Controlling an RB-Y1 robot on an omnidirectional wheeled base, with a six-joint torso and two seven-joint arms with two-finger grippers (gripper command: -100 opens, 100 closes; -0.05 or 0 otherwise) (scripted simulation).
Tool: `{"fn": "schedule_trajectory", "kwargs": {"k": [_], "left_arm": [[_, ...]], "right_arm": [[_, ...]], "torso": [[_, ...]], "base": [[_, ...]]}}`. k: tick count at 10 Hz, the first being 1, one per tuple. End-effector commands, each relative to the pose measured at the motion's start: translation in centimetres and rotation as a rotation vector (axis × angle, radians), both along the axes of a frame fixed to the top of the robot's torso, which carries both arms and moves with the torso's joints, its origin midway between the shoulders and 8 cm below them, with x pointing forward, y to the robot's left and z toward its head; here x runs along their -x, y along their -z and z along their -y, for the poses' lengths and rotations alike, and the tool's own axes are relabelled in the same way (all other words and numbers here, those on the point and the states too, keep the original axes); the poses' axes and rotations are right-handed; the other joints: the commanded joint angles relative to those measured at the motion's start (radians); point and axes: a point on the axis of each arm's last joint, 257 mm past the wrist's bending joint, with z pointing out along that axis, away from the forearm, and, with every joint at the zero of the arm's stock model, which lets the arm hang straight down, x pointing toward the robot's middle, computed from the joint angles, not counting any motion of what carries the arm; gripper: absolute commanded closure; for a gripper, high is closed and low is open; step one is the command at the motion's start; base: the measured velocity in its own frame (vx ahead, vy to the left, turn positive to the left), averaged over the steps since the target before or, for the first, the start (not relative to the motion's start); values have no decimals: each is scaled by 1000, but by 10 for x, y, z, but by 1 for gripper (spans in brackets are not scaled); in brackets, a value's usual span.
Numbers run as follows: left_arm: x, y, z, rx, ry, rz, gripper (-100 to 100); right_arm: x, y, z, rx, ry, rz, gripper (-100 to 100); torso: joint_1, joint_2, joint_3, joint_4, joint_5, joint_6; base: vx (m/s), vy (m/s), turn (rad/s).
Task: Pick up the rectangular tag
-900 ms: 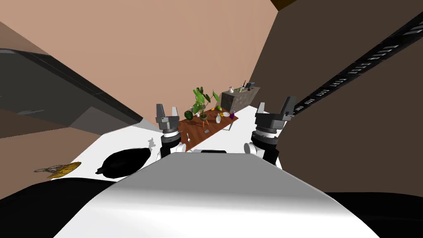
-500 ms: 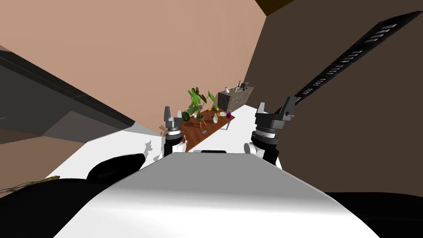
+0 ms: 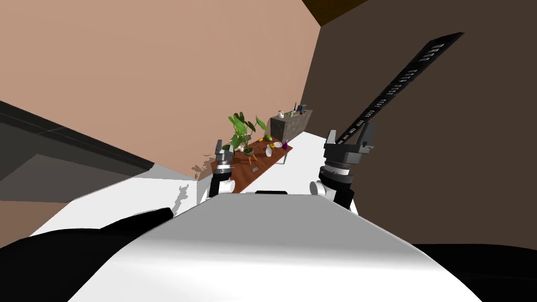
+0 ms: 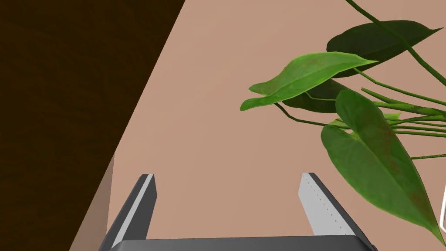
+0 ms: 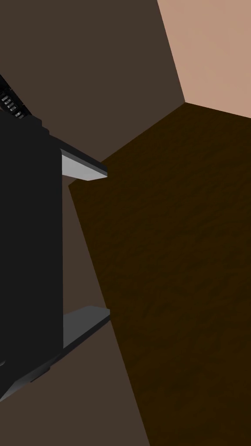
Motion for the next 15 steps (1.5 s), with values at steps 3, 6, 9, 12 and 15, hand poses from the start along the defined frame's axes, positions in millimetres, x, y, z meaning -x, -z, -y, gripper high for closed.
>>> {"fn": "schedule_trajectory", "kwargs": {"k": [3,6,9,12,15], "left_arm": [[-23,50,-25,61,-13,-134,-100],[-32,76,-39,95,-25,-202,-100],[-44,116,-67,169,-49,-314,-100],[-48,150,-85,215,-72,-395,-100],[-47,193,-105,269,-104,-492,-100]], "right_arm": [[0,0,0,0,0,0,0],[0,0,0,0,0,0,0],[0,0,0,0,0,0,0],[0,0,0,0,0,0,0],[0,0,0,0,0,0,0]], "torso": [[0,1,0,0,0,0],[-1,0,0,0,0,1],[0,0,0,0,0,0],[0,1,1,0,0,0],[0,0,0,0,0,0]], "base": [[19,-23,-121],[25,-19,-127],[31,-19,-142],[21,-16,-96],[33,-17,-141]]}}
